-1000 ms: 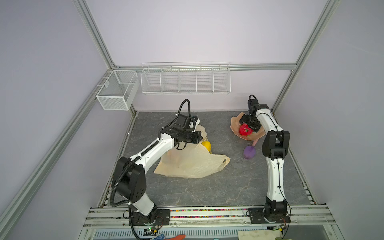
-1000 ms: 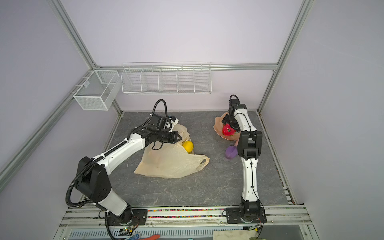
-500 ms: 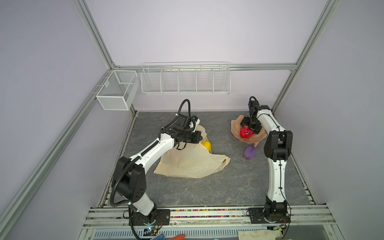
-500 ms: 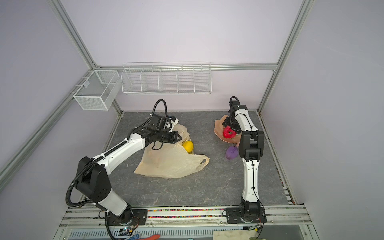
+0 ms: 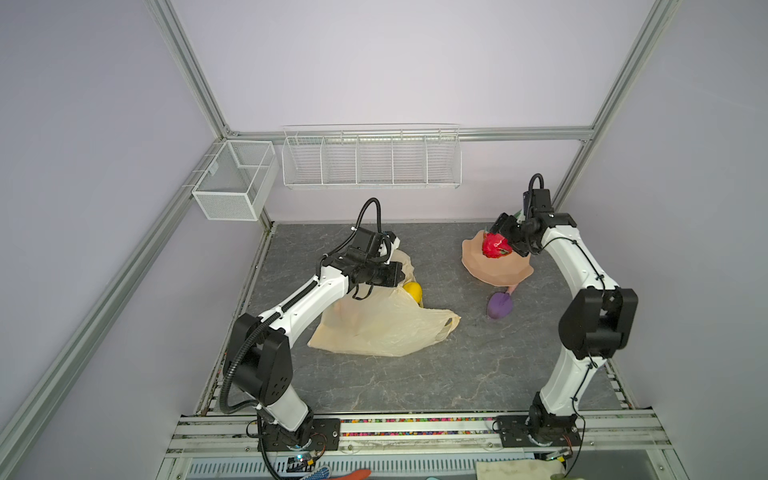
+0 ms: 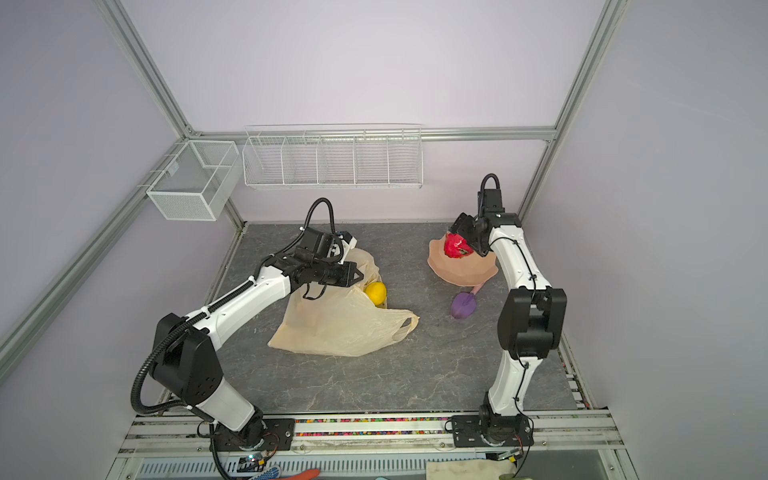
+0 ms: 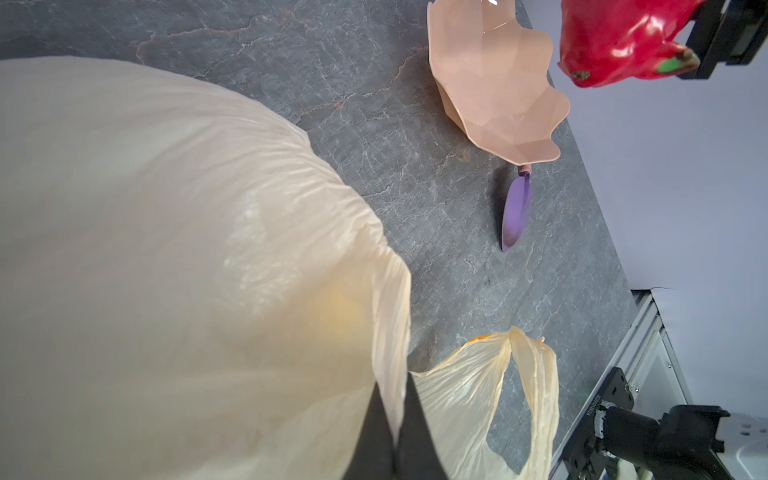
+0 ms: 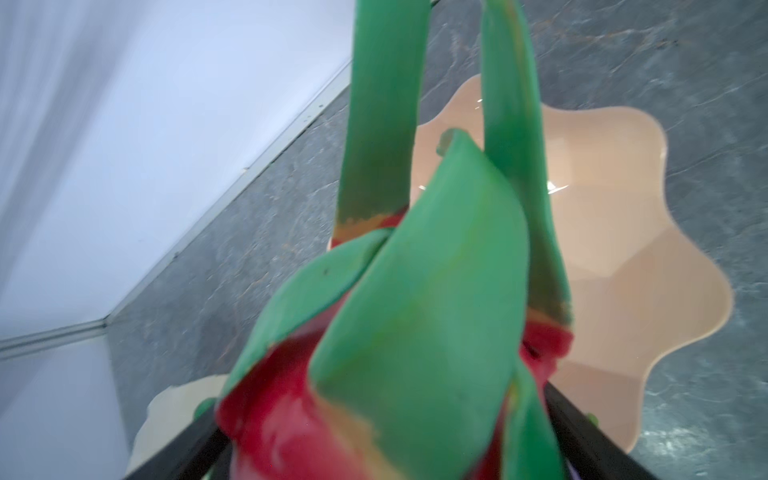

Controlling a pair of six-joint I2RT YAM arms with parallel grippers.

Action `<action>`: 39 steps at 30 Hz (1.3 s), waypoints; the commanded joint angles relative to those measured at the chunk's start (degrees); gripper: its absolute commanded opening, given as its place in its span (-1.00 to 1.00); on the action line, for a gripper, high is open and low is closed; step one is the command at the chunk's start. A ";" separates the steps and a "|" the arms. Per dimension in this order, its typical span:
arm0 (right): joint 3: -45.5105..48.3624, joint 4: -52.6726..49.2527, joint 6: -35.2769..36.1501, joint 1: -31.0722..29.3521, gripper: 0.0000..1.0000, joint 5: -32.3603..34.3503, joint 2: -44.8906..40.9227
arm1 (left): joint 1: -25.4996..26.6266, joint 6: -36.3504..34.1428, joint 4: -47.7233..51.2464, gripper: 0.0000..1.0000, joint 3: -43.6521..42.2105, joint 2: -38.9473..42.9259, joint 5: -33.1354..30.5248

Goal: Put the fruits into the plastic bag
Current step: 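Carry the dragon fruit with the right gripper into the bag mouth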

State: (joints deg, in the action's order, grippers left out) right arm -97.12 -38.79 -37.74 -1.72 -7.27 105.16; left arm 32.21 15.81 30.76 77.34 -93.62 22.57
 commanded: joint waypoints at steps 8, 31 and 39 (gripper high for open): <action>26.71 28.63 -3.60 -12.93 0.14 -12.83 -10.24 | 0.05 -0.61 1.05 -1.00 2.87 1.77 2.94; 40.12 55.67 -22.04 -32.71 0.11 -19.04 -8.64 | 0.27 2.58 -0.77 -1.00 2.60 4.52 2.50; 35.34 62.51 -31.77 -35.67 0.17 -25.49 0.34 | 2.81 7.32 -4.69 -1.00 2.55 3.88 -0.61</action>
State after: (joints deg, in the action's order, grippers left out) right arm -59.68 16.40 -63.35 -35.97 -28.05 102.50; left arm 33.50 20.47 28.95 78.24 -90.72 23.03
